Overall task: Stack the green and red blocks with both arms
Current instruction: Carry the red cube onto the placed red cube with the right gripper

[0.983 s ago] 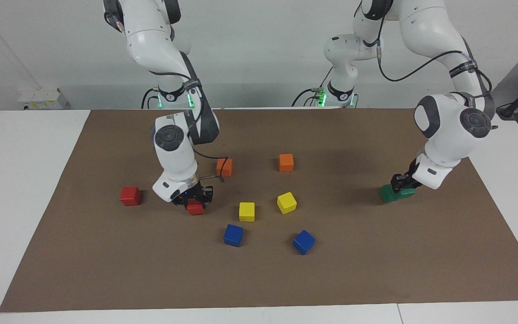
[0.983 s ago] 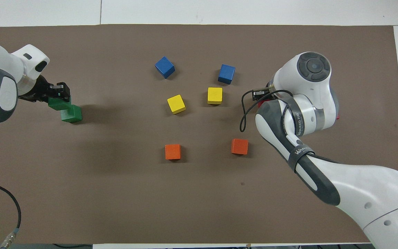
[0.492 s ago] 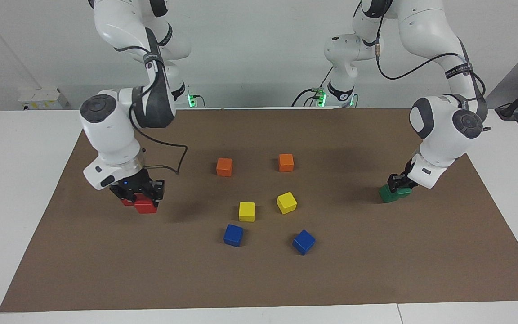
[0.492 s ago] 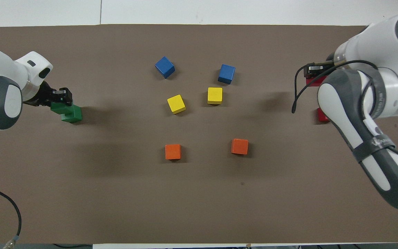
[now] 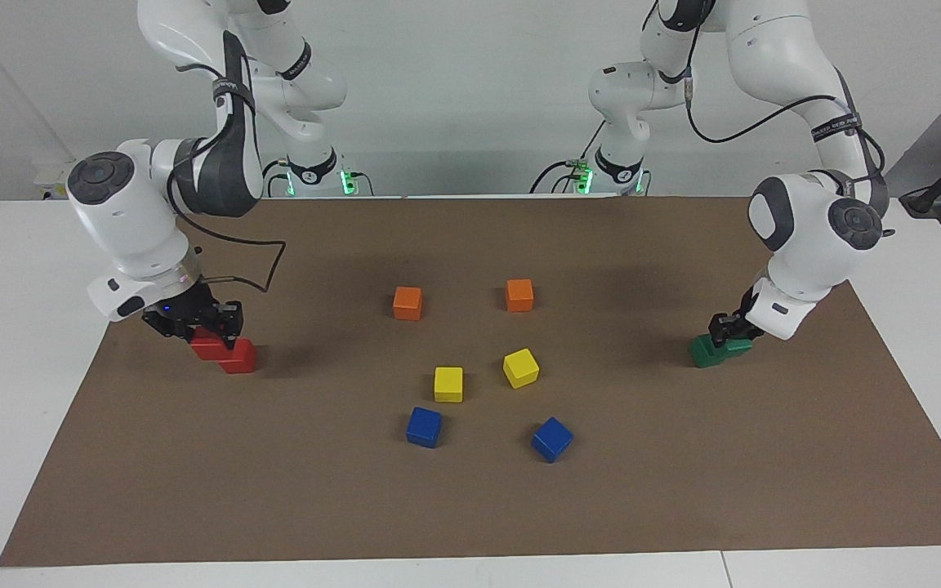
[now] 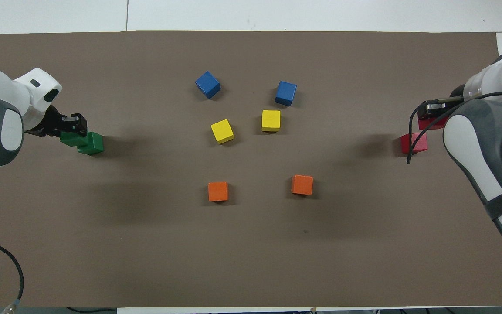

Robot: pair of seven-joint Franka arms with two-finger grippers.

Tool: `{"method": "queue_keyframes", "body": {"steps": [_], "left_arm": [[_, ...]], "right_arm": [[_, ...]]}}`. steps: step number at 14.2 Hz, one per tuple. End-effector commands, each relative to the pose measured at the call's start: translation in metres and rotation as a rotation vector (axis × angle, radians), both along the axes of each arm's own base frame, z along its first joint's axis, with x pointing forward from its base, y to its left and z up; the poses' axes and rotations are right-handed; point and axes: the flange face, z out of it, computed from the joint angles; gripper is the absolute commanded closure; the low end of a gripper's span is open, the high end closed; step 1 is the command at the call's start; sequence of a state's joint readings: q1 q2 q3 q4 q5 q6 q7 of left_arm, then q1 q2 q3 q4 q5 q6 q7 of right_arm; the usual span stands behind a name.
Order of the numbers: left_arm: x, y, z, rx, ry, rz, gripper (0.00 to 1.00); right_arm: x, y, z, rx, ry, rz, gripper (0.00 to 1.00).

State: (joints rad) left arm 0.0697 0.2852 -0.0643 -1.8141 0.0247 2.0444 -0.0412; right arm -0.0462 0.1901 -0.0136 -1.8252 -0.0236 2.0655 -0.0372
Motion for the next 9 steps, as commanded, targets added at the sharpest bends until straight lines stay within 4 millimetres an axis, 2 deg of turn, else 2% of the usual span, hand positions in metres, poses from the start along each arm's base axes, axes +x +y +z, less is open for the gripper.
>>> {"method": "queue_keyframes", "body": {"steps": [1, 4, 9], "left_arm": [[-0.010, 0.000, 0.007, -0.009, -0.021, -0.008, 0.98], [-0.010, 0.000, 0.006, -0.009, -0.029, -0.010, 0.97], [-0.011, -0.001, 0.004, -0.009, -0.029, -0.013, 0.97]], "right_arm": [[-0.027, -0.005, -0.013, -0.003, -0.038, 0.007, 1.00], [-0.035, -0.007, -0.024, -0.002, -0.031, 0.004, 1.00], [-0.039, -0.016, -0.037, -0.004, -0.039, 0.007, 1.00]]}}
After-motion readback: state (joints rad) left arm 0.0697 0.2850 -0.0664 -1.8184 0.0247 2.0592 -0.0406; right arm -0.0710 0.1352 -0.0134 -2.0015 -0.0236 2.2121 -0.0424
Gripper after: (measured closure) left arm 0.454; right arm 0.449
